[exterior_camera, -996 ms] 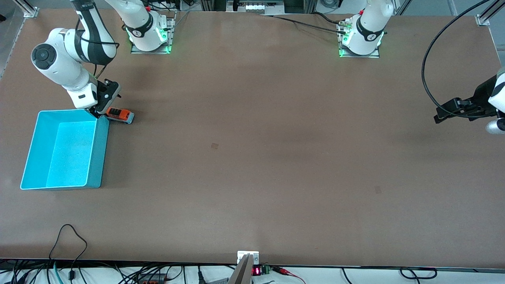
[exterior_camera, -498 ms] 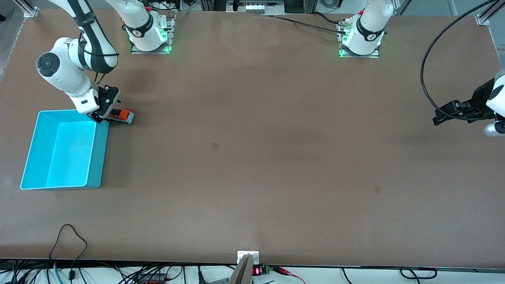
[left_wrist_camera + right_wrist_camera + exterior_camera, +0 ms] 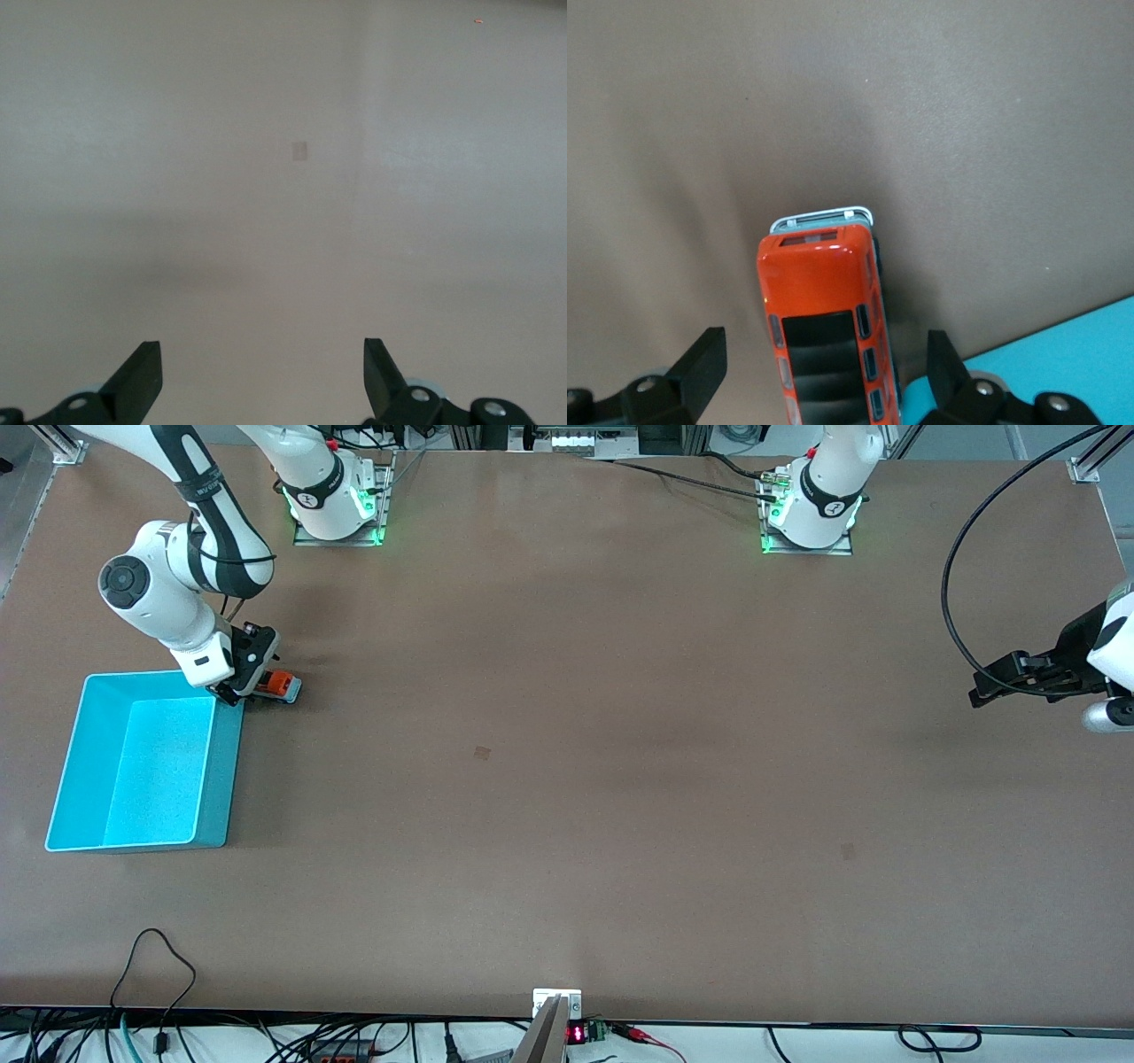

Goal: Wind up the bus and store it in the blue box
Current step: 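Close the right gripper on the bus and lift it, then carry the bus into the cyan box with the right gripper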

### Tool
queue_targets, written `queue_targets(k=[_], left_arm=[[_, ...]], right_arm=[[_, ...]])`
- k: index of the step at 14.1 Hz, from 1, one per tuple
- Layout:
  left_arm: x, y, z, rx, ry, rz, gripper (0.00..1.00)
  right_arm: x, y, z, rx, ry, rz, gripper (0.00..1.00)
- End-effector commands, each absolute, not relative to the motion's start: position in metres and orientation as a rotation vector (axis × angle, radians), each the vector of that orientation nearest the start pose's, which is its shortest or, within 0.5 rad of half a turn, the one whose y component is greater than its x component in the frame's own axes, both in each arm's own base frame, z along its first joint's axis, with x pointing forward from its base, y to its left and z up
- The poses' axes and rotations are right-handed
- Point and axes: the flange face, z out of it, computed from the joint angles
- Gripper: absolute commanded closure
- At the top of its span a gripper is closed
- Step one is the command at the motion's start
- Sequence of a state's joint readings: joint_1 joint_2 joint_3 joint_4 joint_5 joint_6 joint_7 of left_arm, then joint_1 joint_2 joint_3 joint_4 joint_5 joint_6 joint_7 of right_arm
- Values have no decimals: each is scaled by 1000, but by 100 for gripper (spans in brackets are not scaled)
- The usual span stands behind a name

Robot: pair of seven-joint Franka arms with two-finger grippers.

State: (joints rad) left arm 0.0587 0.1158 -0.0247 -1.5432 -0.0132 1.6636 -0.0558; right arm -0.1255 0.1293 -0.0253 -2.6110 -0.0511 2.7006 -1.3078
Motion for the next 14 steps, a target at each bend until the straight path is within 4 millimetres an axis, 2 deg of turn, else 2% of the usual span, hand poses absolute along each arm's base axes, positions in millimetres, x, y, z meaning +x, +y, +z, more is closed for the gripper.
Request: queue_targets(k=[1, 3, 4, 5, 6, 8, 9, 10, 11, 12, 14], left_arm=[[595, 18, 588, -3164, -100, -12, 0], [596, 18, 587, -3163, -49, -13, 0], [596, 17, 588, -3165, -54, -15, 0], [595, 15, 588, -3165, -58, -13, 0], [594, 14, 589, -3166, -61, -5, 0], [594, 16, 587, -3168, -71, 4, 0], [594, 19, 587, -3169, -78, 7, 0], [594, 20, 587, -3169, -81, 7, 0], [593, 20, 586, -3169, -78, 11, 0], [593, 20, 586, -3169, -78, 12, 0], [593, 19, 588, -3169, -73, 7, 0]], right_arm=[[430, -61, 203, -2564, -1813, 60, 16], [431, -57, 201, -2555, -1821, 63, 61], [433, -49, 202, -2544, -1840, 54, 79], [434, -44, 203, -2541, -1841, 52, 92], [434, -42, 203, -2541, -1841, 52, 100], [436, -32, 206, -2582, -1784, 47, 100], [445, -15, 216, -2621, -1751, 10, 100], [455, 7, 230, -2654, -1725, -31, 100], [467, 38, 247, -2673, -1697, -58, 100], [481, 59, 263, -2713, -1615, -51, 100], [509, 75, 303, -2824, -1414, -32, 100]])
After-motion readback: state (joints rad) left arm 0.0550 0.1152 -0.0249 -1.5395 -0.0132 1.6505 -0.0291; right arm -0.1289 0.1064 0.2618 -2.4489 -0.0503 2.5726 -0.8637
